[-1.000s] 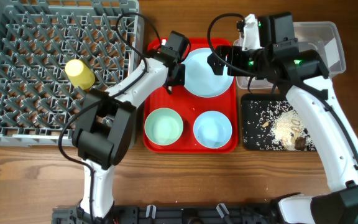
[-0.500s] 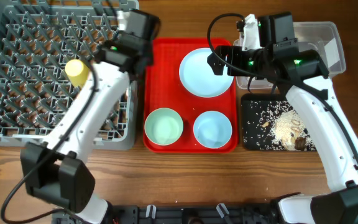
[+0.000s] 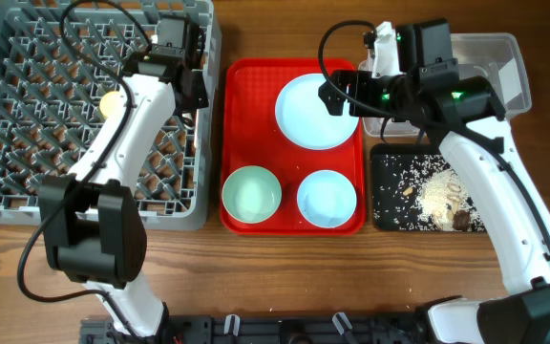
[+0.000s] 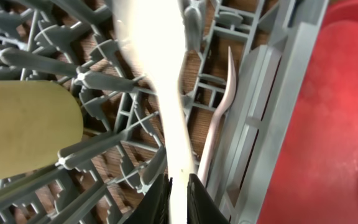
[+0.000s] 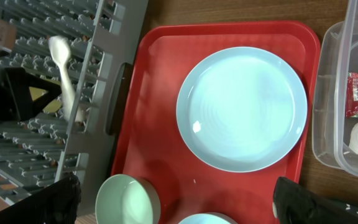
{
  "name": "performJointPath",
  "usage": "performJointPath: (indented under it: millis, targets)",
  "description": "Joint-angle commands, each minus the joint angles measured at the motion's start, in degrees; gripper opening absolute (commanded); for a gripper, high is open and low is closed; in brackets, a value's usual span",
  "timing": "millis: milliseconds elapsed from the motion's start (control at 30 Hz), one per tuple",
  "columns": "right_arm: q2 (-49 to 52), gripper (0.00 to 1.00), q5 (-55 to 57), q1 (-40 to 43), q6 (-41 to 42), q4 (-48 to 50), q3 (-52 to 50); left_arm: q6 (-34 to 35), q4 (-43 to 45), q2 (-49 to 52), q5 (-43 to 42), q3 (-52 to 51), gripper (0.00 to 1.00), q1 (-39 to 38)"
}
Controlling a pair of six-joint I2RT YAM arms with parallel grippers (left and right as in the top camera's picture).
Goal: Sort waste into correct bins and load items into the dishwasher rack
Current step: 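Carry the spoon into the dish rack and release it, then reach the left gripper to the pale green bowl and grasp its rim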
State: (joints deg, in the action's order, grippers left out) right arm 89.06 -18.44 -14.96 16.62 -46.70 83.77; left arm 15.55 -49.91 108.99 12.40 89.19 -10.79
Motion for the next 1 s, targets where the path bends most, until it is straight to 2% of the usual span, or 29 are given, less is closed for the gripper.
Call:
performJointPath:
  millis: [0, 100, 200, 267, 333, 500, 633, 733, 833, 900, 967]
  targets:
    - [0.7, 1.0, -0.9, -0.1, 0.3, 0.2, -0.1, -3.6, 0.1, 0.3, -1.0, -0.1, 0.14, 0.0]
    - [0.7, 1.0, -0.9, -0.1, 0.3, 0.2, -0.1, -3.6, 0.1, 0.3, -0.9, -0.1, 0.14, 0.0]
    - [0.7, 1.0, -0.9, -0.1, 0.3, 0.2, -0.1, -3.6, 0.1, 0.3, -0.8, -0.1, 0.22, 0.0]
    - [0.7, 1.0, -0.9, -0.1, 0.3, 0.2, -0.1, -3.6, -0.1, 0.3, -0.8, -0.1, 0.35, 0.0]
    - [0.7, 1.0, -0.9, -0.1, 0.3, 0.2, -0.1, -3.3, -0.1, 0.3, -0.8, -0.1, 0.41, 0.0]
    - [0.7, 1.0, -0.9, -0.1, 0.3, 0.2, -0.1, -2.2, -0.7, -0.9, -2.5, 0.0, 0.39, -0.2]
    - [0.7, 1.0, -0.9, -0.1, 0.3, 0.2, -0.1, 0.8, -2.9, -11.0, -12.8, 0.0, 0.39, -0.7]
    - [0.7, 1.0, -0.9, -0.1, 0.3, 0.2, -0.1, 1.2, -9.6, -15.3, -23.2, 0.0, 0.4, -0.7]
    - [0.7, 1.0, -0.9, -0.1, 0.3, 0.2, -0.1, -3.9, -18.8, -15.9, -31.6, -0.3, 0.4, -1.0]
    - [0.7, 1.0, -0.9, -0.1, 0.3, 0.2, -0.1, -8.1, -20.0, -15.9, -39.6, -2.9, 0.4, -2.8]
    - [0.7, 1.0, -0.9, -0.1, 0.3, 0.2, -0.1, -9.0, -18.1, -15.9, -41.5, -7.3, 0.41, -6.1]
